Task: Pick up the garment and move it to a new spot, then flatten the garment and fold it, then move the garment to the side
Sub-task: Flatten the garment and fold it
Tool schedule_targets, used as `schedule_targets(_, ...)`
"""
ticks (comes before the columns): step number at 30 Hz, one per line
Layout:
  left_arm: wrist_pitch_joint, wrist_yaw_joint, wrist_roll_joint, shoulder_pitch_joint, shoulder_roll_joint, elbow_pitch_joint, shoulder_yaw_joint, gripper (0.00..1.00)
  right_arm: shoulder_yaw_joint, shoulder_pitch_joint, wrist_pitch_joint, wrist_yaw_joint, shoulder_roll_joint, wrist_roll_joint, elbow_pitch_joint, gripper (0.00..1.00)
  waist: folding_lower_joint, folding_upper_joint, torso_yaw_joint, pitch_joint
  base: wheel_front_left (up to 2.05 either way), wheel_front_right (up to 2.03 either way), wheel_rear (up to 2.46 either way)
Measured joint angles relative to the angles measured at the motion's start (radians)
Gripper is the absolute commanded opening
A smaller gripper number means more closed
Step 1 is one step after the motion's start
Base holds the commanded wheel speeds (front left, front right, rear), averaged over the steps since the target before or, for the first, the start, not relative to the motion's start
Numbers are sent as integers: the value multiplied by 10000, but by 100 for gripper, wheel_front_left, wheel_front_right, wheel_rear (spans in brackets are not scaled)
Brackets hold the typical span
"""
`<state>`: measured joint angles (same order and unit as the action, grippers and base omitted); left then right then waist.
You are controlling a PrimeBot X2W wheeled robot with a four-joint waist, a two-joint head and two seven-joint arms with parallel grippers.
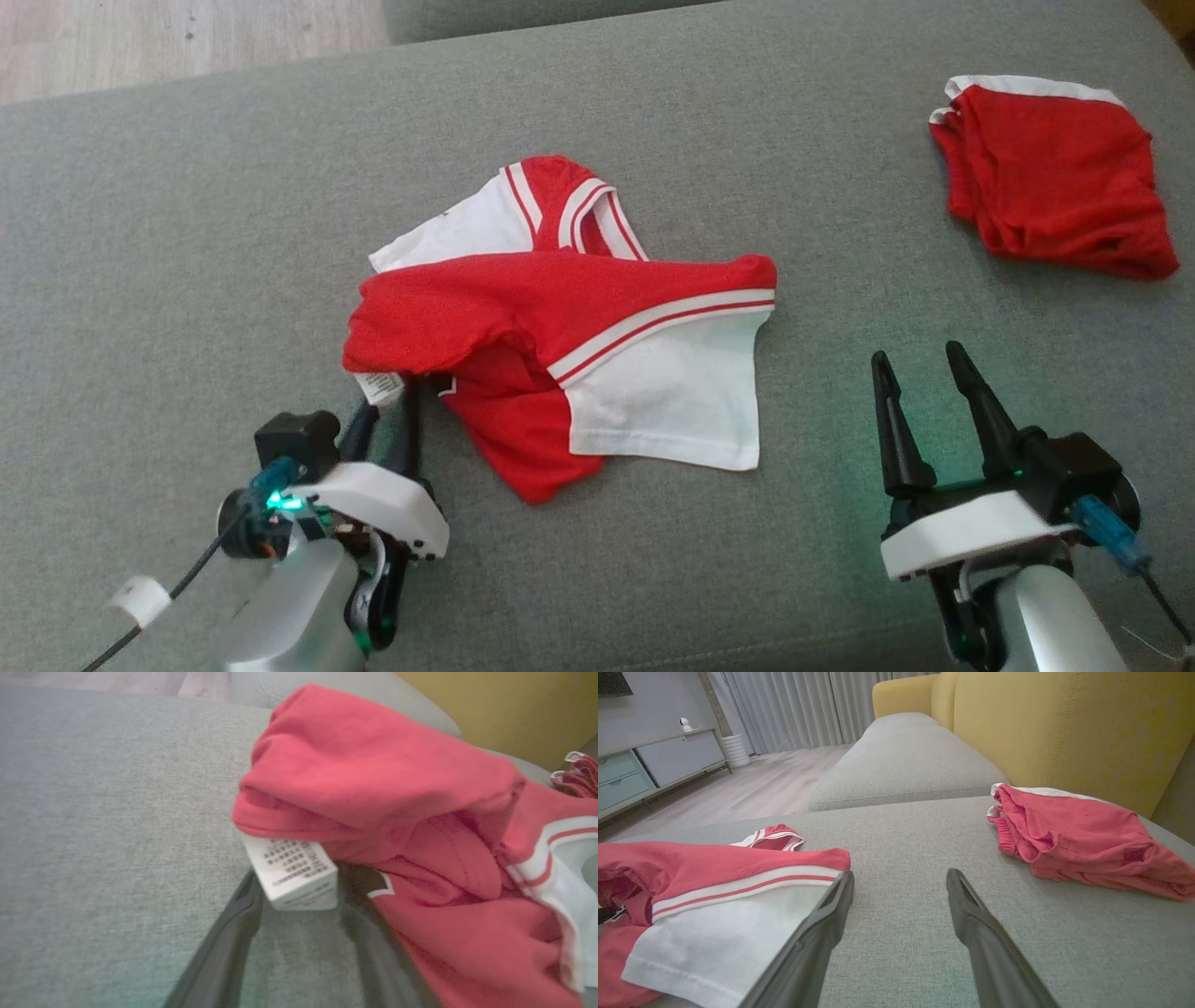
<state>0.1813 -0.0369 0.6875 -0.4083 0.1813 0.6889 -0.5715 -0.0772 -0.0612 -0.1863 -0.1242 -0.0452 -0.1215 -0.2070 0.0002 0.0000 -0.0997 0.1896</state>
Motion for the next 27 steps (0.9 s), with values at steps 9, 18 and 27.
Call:
schedule_targets(9,550,92,-234,-191,-33,146,184,0,221,-95,-121,0,0,0,-171,100,-2,0,227,-268,0,0,0)
schedule_targets(18,675,-163,-974,-210,853,-1237,282,0,184,109,-169,0,0,-8,-322,100,-3,0,765,-1078,0,0,0)
schedule_targets(27,44,-522,-1271,-801,2151,-2851,583,0,217,610,-176,0,0,-150,-495,100,-4,0,1125,-1981,0,0,0)
